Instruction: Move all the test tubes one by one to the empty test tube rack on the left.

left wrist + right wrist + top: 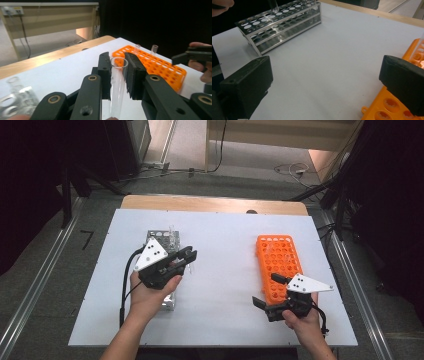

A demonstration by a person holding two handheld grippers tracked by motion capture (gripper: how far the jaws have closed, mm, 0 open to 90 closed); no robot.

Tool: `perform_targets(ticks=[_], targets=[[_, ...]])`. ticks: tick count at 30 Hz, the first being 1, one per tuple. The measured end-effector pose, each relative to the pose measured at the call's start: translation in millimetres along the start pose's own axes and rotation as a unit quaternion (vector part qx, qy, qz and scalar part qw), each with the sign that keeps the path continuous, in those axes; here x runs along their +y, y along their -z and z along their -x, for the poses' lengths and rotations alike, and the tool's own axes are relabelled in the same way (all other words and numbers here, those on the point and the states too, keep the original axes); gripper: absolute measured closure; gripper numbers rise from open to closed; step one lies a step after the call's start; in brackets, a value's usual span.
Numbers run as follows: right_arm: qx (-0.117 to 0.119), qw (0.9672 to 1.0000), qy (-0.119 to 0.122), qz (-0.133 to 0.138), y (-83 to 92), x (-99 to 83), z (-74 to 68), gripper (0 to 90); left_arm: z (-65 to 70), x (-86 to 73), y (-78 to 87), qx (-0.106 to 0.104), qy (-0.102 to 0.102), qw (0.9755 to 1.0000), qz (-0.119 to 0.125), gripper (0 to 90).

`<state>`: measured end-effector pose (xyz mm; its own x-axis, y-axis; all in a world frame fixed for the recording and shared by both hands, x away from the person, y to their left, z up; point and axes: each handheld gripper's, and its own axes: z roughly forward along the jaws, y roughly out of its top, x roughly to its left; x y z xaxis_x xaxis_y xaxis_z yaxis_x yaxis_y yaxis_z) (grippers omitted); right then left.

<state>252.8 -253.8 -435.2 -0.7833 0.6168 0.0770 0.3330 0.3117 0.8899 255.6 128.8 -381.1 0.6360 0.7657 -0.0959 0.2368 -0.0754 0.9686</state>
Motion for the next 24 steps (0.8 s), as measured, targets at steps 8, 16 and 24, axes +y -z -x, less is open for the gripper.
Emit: perform_targets(ticks=[8,16,24], targets=[[-0.012,0.9999,-0.009,0.002,9.2,-3.9,11.5,0.0,-25.2,2.4,2.6,0.036,0.011,0.9993,0.007,75.7],[-0.025,0.9995,-0.017,0.004,13.8,-5.8,17.6,0.0,-47.9,5.2,-7.2,0.072,0.016,0.9972,0.011,75.7],[-0.032,0.9992,-0.024,0.006,16.3,-6.4,20.8,0.0,-69.0,-1.9,-25.0,0.111,0.029,0.9933,0.019,75.7]])
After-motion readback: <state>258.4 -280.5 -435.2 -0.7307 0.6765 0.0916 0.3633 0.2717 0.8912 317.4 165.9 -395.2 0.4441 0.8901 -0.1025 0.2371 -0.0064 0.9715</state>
